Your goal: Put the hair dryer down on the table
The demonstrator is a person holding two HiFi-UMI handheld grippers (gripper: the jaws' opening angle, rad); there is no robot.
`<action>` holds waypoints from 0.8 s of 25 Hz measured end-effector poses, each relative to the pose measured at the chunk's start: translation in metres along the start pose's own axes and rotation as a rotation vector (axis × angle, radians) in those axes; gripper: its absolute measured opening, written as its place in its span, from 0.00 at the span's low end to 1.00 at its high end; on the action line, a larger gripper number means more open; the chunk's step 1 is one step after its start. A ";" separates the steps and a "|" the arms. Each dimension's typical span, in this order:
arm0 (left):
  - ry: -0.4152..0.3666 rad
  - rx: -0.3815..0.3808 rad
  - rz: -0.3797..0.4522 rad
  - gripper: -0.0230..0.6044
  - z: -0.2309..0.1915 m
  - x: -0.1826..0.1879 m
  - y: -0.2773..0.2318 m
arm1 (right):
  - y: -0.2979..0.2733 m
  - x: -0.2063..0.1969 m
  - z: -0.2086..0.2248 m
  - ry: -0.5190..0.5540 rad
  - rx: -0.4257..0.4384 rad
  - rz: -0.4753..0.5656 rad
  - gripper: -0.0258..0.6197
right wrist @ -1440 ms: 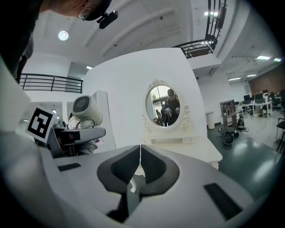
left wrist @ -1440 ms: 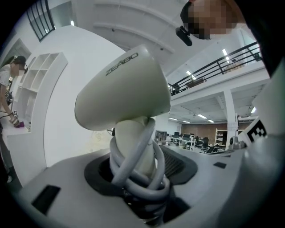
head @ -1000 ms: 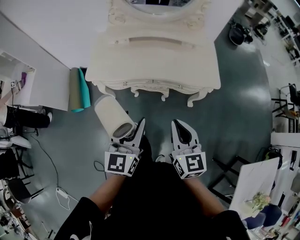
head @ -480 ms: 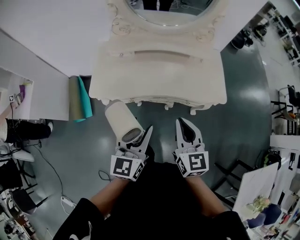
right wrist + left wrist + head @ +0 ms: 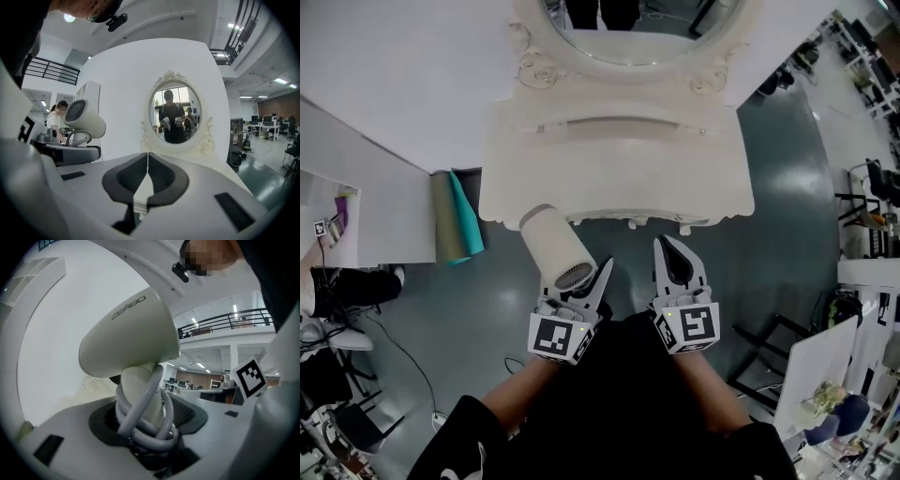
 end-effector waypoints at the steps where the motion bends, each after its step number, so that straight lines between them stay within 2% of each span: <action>1: 0.000 -0.010 -0.001 0.44 -0.002 -0.001 -0.001 | -0.002 0.001 0.000 0.003 -0.012 0.000 0.07; 4: 0.002 -0.041 -0.015 0.44 -0.006 -0.003 -0.003 | -0.005 0.004 -0.003 0.005 -0.029 -0.007 0.07; 9: 0.014 -0.049 -0.010 0.44 -0.010 -0.008 -0.007 | -0.013 0.012 -0.011 0.103 0.038 0.009 0.07; 12: 0.025 -0.053 -0.003 0.44 -0.012 -0.007 -0.010 | -0.017 0.013 -0.009 0.124 0.049 0.015 0.07; 20: -0.002 0.027 0.018 0.44 -0.017 -0.013 0.009 | -0.019 0.008 -0.008 0.100 0.065 0.022 0.07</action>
Point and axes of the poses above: the fingertips, and each gripper's own axes: y backward along the fingers, z to its right, x out of its top, the point moved 5 cm from there along y, backward along the fingers, and after that the axes turned 10 degrees about z, right-handed, at the moved point
